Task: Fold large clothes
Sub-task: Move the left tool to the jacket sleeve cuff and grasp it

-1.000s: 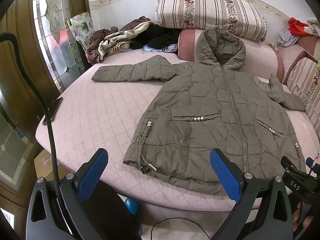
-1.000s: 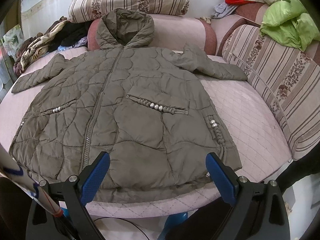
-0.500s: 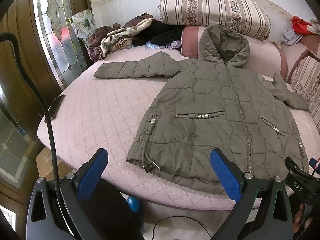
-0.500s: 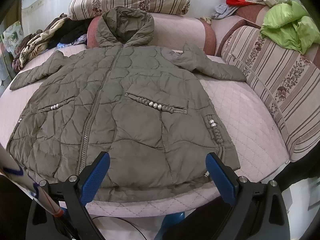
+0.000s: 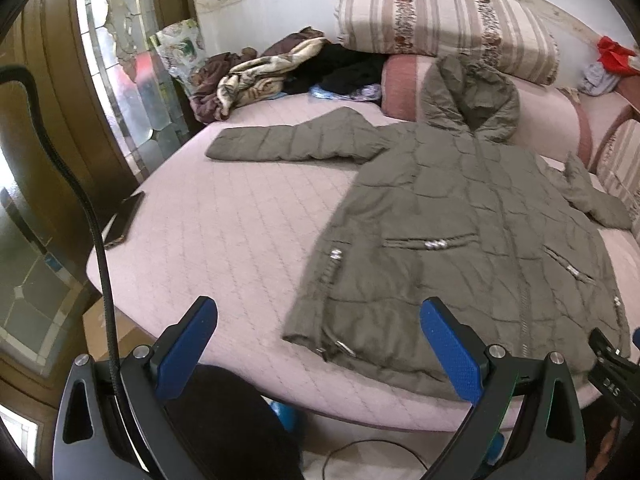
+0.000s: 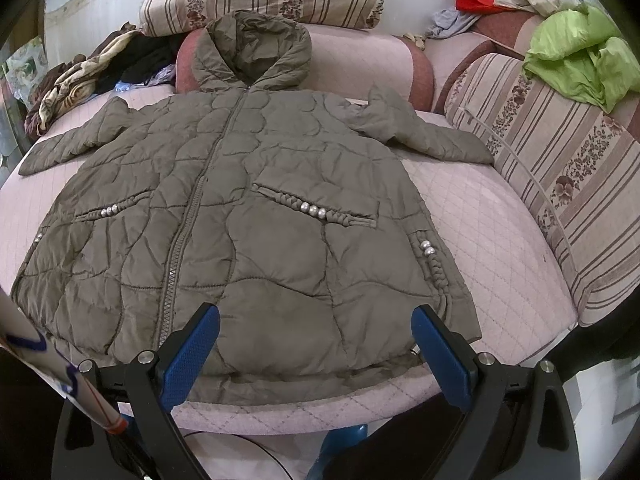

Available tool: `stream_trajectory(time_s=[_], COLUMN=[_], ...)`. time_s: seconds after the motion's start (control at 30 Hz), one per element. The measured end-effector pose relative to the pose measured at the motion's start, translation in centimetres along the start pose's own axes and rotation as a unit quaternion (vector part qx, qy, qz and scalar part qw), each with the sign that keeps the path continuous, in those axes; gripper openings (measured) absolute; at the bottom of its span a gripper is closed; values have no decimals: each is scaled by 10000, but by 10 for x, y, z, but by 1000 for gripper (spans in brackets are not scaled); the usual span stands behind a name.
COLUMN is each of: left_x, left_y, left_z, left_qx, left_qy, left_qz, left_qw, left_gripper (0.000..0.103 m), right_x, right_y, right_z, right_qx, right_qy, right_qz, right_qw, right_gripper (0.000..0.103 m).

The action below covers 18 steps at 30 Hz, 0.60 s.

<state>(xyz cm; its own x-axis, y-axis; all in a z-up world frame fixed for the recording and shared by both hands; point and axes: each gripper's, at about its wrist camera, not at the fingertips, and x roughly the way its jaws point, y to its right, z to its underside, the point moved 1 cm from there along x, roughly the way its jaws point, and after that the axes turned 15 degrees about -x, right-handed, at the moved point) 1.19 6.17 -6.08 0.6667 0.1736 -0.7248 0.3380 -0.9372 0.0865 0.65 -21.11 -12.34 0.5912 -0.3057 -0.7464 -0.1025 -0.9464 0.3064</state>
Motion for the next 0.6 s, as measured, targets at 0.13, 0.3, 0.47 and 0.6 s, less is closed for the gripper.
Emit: stream_trajectory(time_s=[0.13,0.3,0.47,0.6], left_x=[10,19,26,42], left_y=[-20,-45,-68,-98], left_z=[-19,-49,-77,-97], left_qx=[-256,-427,-471,-670], left_qy=[62,235,504,525], left_qz=[-145,-314,-477,-702], left_qw=[9995,9983,9965,9939], left_gripper=[102,102,102,102], right_x=[5,-3,-9,-8], right_y=[-2,-5,-15,-26], right_z=[-3,-14,-45,-67], right_qx=[-26,-55,-405,-384], right_qy=[-127,101,282,310], right_qz=[-74,-199,-556,-1164], right_qw=[9999,9997,9972,9920], right_gripper=[98,98,98,98])
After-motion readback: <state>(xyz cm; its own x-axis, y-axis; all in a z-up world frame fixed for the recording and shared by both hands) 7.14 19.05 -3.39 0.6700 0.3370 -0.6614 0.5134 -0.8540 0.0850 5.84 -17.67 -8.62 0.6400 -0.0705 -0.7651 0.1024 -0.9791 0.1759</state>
